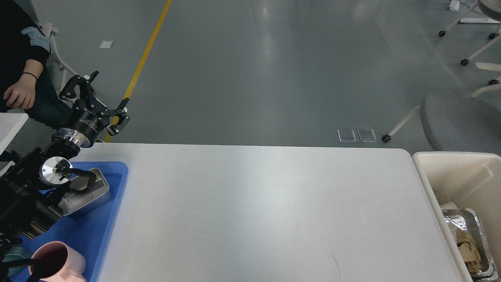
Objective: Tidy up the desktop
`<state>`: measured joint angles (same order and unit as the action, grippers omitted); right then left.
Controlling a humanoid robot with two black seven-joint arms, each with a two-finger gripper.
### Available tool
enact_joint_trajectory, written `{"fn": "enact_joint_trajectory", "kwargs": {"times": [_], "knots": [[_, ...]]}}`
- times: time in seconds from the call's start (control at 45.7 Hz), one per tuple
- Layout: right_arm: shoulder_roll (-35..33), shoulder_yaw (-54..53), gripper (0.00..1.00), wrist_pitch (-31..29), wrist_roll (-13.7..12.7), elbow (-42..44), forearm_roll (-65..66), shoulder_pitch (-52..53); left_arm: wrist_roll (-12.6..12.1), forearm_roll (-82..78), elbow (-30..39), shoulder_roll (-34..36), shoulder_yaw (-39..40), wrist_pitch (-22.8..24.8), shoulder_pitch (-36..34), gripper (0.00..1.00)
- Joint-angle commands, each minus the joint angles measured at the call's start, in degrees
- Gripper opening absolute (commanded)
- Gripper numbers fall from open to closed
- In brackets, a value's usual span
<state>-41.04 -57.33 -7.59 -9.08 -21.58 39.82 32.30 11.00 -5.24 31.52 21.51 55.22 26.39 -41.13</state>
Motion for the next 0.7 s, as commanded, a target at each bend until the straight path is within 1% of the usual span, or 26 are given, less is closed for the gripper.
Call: {"fn": "enact_joint_trajectory", "kwargs": {"times": [0.0, 0.066, 0.131, 0.219, 0.263, 0.307, 0.35, 0.394, 0.525, 0.613, 0.679], "knots": [[0.4, -0.3, 1.00, -0.1, 0.3, -0.7, -0.3, 8.3, 0.0, 0.0, -0.1, 0.5, 0.2, 0.0, -0.7, 0.97], [2.5, -2.2, 1.00, -1.4, 0.6, -1.8, -3.1, 11.1, 0.0, 0.0, -0.1, 0.8, 0.3, 0.0, -1.3, 0.97], [7.6, -5.3, 1.00, -3.9, 0.7, -3.5, -10.2, 12.3, 0.0, 0.0, -0.1, 0.8, 0.6, 0.2, -1.8, 0.97], [13.4, -8.8, 1.00, -5.2, 0.9, -4.1, -19.1, 12.3, 0.0, 0.0, -0.1, 0.7, 0.8, 0.1, -1.8, 0.97], [16.3, -10.0, 1.00, -5.9, 1.7, -4.3, -22.2, 12.4, 0.1, 0.1, -0.1, 0.6, 0.8, 0.1, -1.7, 0.97], [19.3, -10.9, 1.00, -7.0, 3.3, -4.5, -24.6, 12.4, 0.1, 0.1, -0.1, 0.4, 0.9, 0.1, -1.6, 0.97], [22.1, -12.1, 1.00, -8.9, 4.9, -5.2, -26.1, 12.3, 0.1, 0.4, -0.1, 0.3, 0.9, 0.1, -1.6, 0.97], [25.1, -13.6, 1.00, -10.2, 5.8, -5.5, -27.4, 12.3, 0.1, 0.7, -0.1, 0.2, 0.9, 0.1, -1.5, 0.97], [35.4, -19.7, 1.00, -12.1, 6.1, -5.4, -28.7, 11.7, 0.2, 0.8, -0.5, -1.3, 1.0, 0.1, -1.4, 0.97], [40.5, -21.9, 1.00, -12.7, 6.2, -5.5, -28.7, 10.9, 0.3, 0.9, -0.7, -2.7, 1.0, 0.1, -1.2, 0.97], [43.4, -23.3, 1.00, -12.7, 7.0, -5.5, -28.7, 10.6, 1.0, 0.9, -0.8, -3.4, 1.0, 0.0, -1.1, 0.97]]}}
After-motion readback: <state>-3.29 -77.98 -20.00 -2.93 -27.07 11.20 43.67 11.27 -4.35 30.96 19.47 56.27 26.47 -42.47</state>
